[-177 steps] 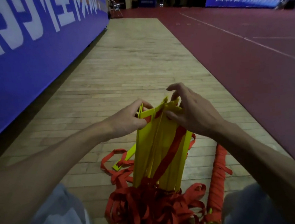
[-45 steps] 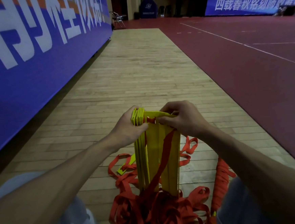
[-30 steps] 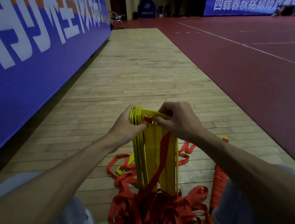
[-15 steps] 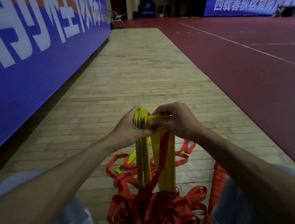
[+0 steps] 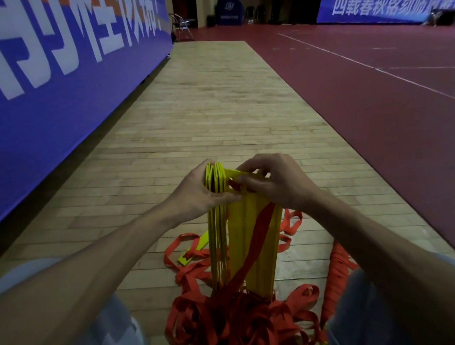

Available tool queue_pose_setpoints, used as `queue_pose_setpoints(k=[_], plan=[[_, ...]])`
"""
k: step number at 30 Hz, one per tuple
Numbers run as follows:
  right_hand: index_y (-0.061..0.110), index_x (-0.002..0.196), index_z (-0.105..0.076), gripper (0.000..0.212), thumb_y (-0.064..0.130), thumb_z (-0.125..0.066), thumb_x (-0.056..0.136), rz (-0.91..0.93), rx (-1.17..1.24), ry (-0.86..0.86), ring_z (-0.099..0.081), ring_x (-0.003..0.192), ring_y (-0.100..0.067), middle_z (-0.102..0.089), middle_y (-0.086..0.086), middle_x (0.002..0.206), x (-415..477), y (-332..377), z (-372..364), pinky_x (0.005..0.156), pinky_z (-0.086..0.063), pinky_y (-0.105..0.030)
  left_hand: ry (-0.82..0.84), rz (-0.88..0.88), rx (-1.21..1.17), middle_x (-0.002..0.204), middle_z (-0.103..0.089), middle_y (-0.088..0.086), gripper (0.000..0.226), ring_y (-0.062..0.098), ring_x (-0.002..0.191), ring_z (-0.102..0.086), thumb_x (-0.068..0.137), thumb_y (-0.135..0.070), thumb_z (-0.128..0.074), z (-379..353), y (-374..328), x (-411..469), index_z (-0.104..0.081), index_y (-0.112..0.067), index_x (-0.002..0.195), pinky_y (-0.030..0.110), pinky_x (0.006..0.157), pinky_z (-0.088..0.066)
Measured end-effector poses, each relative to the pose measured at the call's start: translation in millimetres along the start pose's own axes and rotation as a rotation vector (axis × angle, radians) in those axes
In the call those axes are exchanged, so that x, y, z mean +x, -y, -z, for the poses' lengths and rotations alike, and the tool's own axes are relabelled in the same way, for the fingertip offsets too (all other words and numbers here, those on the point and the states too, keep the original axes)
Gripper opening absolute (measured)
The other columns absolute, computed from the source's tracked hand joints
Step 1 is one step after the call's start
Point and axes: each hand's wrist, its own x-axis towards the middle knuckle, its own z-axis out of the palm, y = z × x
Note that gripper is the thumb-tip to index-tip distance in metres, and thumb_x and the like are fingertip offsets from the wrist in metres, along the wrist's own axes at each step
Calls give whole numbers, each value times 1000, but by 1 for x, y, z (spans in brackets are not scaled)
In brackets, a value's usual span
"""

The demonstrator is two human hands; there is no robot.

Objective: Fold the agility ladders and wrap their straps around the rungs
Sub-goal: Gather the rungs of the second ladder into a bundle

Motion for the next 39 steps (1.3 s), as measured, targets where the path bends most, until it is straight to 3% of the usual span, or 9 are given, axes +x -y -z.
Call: queue_pose_setpoints(k=[3, 7, 11, 16, 20, 25, 29, 34, 39], plan=[[14, 106, -76, 18, 21, -69, 91, 26, -21, 43, -63, 88, -7, -73, -1, 104, 2, -7, 8, 73, -41, -11, 47, -17, 21, 73, -60, -4, 31, 5, 68, -59, 77, 0, -79, 6, 0, -3, -57, -17, 88, 19, 65, -49], [11, 102, -76, 14, 10, -69, 90, 4, 93, 149, -62, 77, 8, -71, 8, 93, 1, -8, 15, 72, -45, -8, 112, 10, -57, 79, -66, -6, 34, 5, 75, -64, 76, 10, -75, 9, -2, -4, -63, -14, 97, 21, 68, -51], [16, 86, -77, 6, 20, -79, 81, -76, 222, 106, -66, 75, -3, -75, -3, 83, 1, -5, 10, 71, -52, -26, 224, 46, -117, 88, -66, -2, 48, 9, 84, -64, 64, 3, -77, 9, -6, -5, -62, -16, 105, 26, 73, -53], [15, 81, -76, 23, 35, -84, 72, -123, 98, -31, -59, 62, 6, -69, 7, 70, 3, 0, 0, 55, -43, -11, 378, 138, -150, 100, -66, 6, 69, 17, 93, -66, 59, 6, -75, 6, -10, -8, -56, -25, 118, 36, 80, -56], [14, 83, -76, 28, 38, -83, 73, -146, 76, -102, -63, 69, -8, -72, -1, 74, 2, 1, -5, 58, -45, -19, 226, 122, -76, 96, -66, 5, 54, 13, 89, -66, 68, 4, -83, -1, -11, -10, -60, -20, 110, 35, 81, -57], [15, 97, -73, 24, 34, -77, 82, -124, -14, -85, -56, 76, -6, -63, 8, 84, 2, 1, -3, 62, -41, -12, -43, 44, 25, 71, -58, -2, 29, 11, 66, -58, 81, 6, -68, -7, -5, -6, -59, -20, 87, 32, 64, -48], [11, 110, -63, 22, 17, -65, 89, -147, -24, -34, -58, 86, -16, -62, -1, 96, 0, -3, -2, 75, -55, -33, -194, 53, 11, 70, -59, 0, 28, 15, 65, -57, 79, 4, -69, -5, 1, -1, -58, -21, 85, 36, 64, -49], [15, 92, -69, 9, 22, -71, 87, -127, -16, -121, -56, 66, -3, -61, 8, 75, -1, -4, -6, 60, -48, -19, -112, 86, -67, 77, -59, 5, 35, 19, 72, -58, 78, 6, -70, -7, 0, -1, -56, -23, 91, 36, 68, -50], [16, 87, -73, 8, 17, -78, 82, -39, 77, 18, -53, 63, 2, -65, 6, 74, -1, 1, -7, 58, -38, -13, -45, 81, -115, 86, -62, 5, 52, 12, 78, -60, 58, 4, -79, -8, -4, -3, -58, -22, 98, 32, 71, -51]])
